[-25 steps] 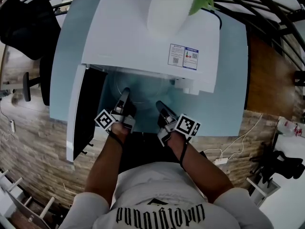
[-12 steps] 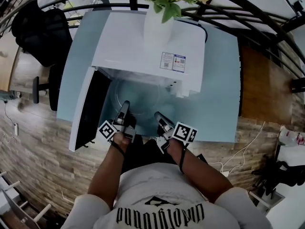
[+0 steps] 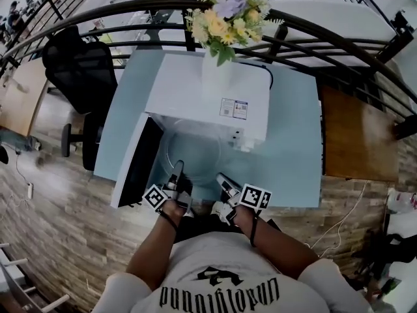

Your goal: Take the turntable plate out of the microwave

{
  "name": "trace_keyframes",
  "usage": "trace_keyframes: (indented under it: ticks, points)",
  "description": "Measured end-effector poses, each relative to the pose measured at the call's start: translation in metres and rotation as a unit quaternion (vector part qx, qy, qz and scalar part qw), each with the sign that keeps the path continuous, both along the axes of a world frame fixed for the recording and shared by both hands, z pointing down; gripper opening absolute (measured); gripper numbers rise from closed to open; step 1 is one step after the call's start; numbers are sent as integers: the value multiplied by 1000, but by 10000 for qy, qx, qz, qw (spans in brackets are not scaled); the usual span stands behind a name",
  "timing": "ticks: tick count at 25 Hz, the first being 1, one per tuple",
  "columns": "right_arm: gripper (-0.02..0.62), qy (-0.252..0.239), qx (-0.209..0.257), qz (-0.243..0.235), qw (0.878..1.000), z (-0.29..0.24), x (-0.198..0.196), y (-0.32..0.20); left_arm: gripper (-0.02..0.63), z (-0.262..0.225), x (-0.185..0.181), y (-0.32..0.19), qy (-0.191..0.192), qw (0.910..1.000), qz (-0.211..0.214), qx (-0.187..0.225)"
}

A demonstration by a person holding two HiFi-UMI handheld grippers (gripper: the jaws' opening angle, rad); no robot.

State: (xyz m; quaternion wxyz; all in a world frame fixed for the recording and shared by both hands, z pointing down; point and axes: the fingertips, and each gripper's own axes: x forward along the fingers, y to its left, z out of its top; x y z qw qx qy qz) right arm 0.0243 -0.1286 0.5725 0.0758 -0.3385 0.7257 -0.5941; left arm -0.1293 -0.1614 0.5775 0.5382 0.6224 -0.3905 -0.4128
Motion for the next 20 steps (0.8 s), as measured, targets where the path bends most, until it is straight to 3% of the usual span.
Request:
trace_keyframes:
  ticks: [20]
  points:
    - [31,-15,390,822,9959,-36,-27,108,78,-39,-20,82,-59,9950,960,256]
